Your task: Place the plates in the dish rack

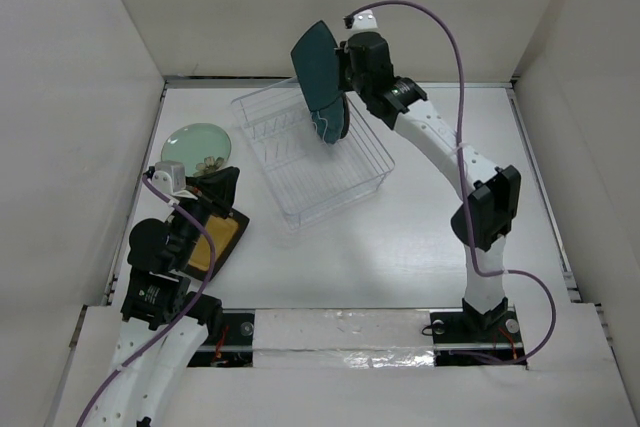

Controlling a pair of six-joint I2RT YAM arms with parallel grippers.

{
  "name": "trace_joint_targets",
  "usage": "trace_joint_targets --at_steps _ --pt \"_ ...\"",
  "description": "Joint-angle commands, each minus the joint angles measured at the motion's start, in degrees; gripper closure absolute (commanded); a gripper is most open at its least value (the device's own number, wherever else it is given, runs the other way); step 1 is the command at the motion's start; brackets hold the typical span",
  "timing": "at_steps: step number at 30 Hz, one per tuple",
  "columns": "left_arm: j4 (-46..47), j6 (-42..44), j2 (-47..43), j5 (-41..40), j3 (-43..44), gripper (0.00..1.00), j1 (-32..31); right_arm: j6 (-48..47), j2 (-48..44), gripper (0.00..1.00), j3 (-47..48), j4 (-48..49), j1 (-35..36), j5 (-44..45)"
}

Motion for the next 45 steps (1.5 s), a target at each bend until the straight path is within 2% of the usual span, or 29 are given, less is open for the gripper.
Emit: trace_joint_targets --at_steps 1,5,18,38,45 --pt "2.4 0.8 -0.6 0.8 0.5 0.93 -0.2 -4.4 0.0 1.00 7.4 4.9 2.3 6.1" --pt "2.3 0.9 0.0 0.8 0.4 0.93 -0.2 -6.4 2.9 1.00 11.3 2.5 3.5 9.2" --pt "2.4 0.8 -0.1 0.7 0.3 0.93 -0.2 -11.9 5.6 1.00 11.1 2.8 5.6 17.4" --pt "2.4 0.8 -0.4 0.8 0.3 0.93 -0.2 -11.8 9.6 1.00 7.5 0.7 6.7 13.6" --pt "2.4 0.8 -0.4 0.7 0.2 0.93 -0.2 -11.6 12.7 1.00 9.9 -2.8 7.2 12.6"
